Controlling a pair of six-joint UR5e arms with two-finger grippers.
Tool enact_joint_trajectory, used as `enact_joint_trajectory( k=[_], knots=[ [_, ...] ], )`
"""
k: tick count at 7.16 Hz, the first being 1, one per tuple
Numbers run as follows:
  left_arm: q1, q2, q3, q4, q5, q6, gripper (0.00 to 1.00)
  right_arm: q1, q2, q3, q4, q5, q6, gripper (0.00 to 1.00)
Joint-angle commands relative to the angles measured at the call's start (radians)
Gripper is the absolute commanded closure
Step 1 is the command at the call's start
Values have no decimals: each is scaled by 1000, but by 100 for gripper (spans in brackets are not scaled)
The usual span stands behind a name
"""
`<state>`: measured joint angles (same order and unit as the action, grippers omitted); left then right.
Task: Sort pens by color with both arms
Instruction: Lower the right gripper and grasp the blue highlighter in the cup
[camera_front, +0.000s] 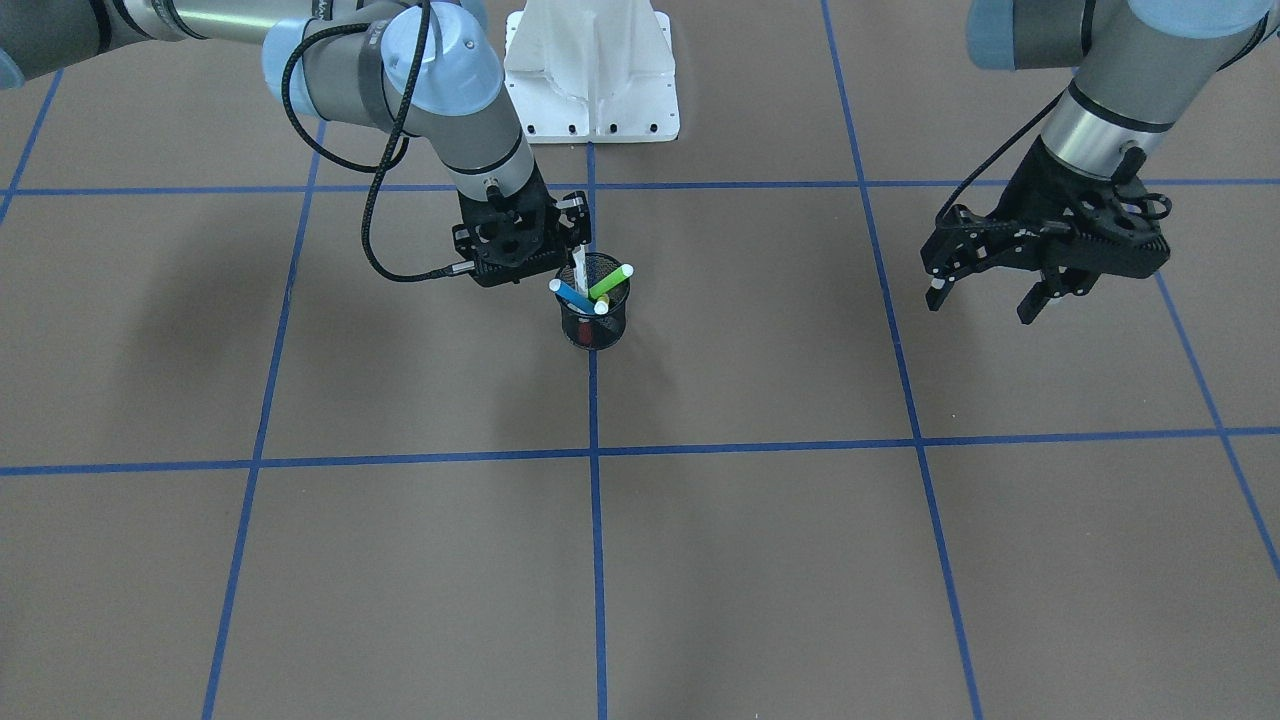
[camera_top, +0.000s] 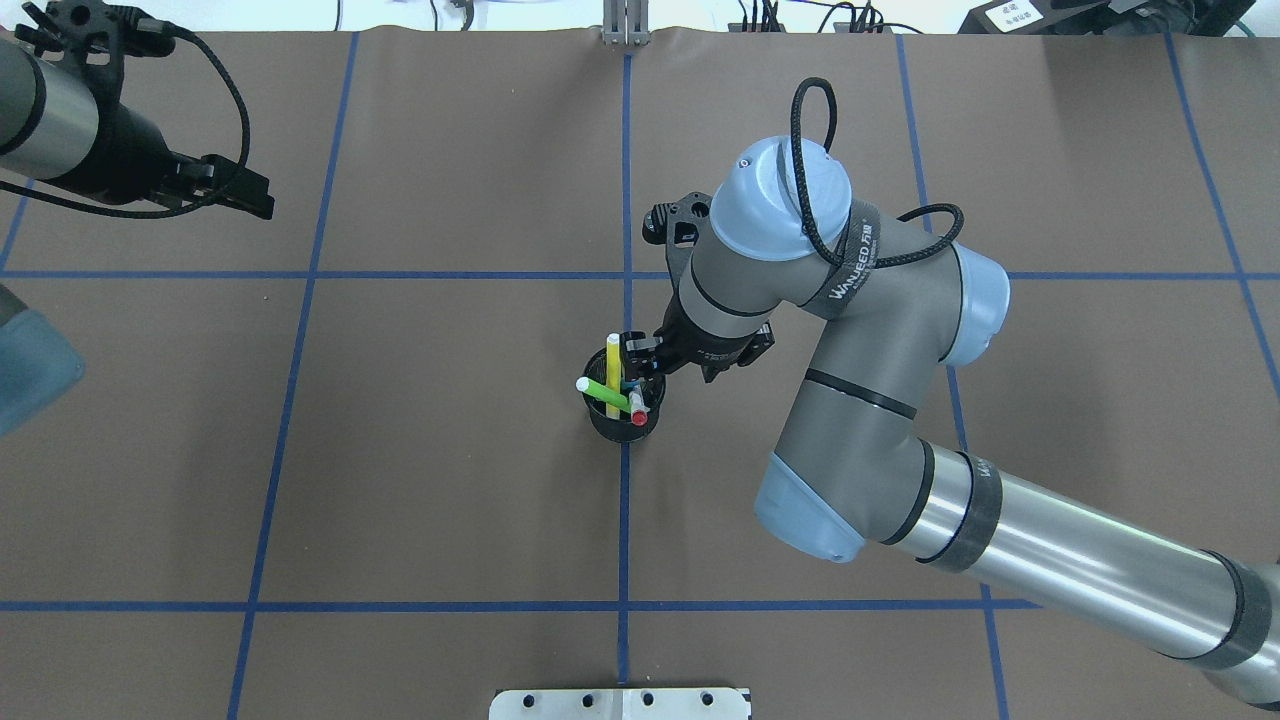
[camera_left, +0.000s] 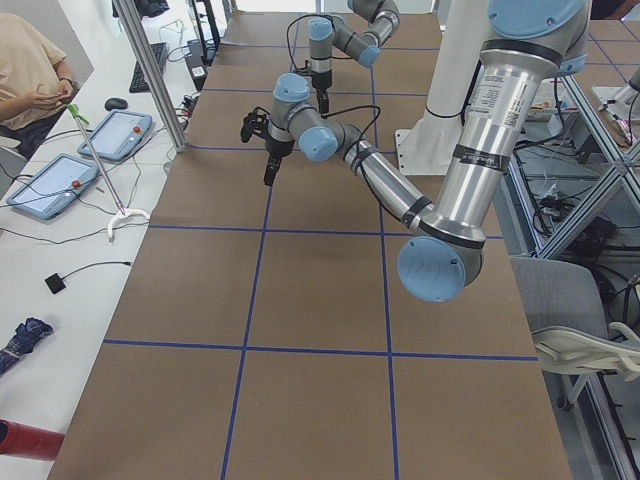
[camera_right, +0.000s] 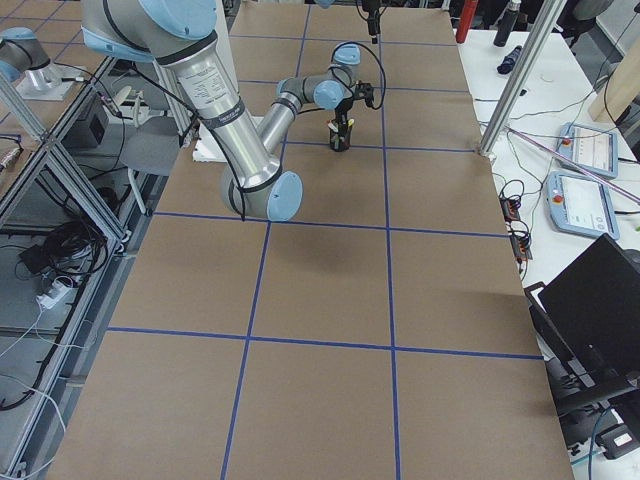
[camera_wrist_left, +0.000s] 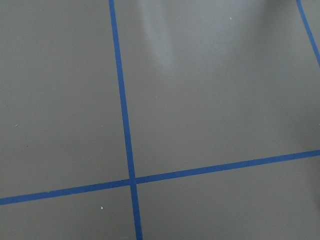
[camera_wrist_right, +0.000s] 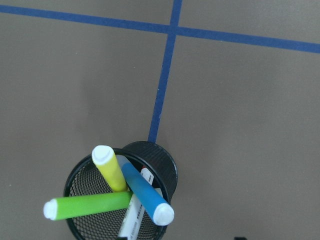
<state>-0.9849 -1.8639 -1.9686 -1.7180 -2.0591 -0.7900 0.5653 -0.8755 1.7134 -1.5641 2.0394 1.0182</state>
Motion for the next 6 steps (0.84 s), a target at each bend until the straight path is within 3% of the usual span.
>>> enact_joint_trajectory(
  k=[1, 3, 6],
  knots=[
    [0, 0, 1, 0, 1, 0, 0, -2, 13, -29, 10, -5, -7, 41],
    [0, 0, 2, 0, 1, 0, 0, -2, 23, -90, 102, -11, -4, 44],
    [0, 0, 4, 1, 1, 2, 0, -2, 29, -87, 99, -8, 0, 52]
  ],
)
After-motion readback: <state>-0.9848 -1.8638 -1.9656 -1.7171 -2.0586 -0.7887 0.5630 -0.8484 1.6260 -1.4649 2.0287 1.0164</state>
